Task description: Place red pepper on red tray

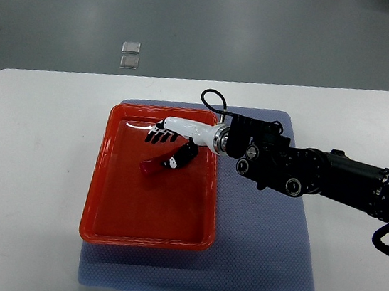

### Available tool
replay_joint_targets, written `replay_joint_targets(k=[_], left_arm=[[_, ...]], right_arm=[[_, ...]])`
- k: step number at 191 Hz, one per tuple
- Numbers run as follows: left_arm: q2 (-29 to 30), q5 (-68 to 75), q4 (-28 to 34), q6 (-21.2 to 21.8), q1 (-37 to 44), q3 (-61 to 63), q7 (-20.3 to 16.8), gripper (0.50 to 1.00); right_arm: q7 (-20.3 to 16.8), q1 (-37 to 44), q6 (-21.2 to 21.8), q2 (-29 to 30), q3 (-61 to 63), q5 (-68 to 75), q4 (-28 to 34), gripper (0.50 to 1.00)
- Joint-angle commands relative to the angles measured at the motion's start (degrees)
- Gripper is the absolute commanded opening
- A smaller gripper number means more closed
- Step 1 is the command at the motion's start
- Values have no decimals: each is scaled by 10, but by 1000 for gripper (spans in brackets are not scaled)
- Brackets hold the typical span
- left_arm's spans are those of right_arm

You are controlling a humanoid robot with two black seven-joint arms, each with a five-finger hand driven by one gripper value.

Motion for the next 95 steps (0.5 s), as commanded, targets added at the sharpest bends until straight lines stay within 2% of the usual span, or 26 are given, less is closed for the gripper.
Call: replay_joint_targets(k=[1, 34, 95], left_arm=[[0, 0, -1, 0, 0, 0, 0, 1000], [0, 0, 0, 0, 0, 0, 0, 1000], [0, 0, -1, 0, 0, -1, 0, 1000]], right_arm=[[1, 3, 0, 0, 13, 3, 0, 823], [2, -7, -1, 0, 113, 13, 0, 825], [40, -123, 0, 0, 499, 228, 0, 825]])
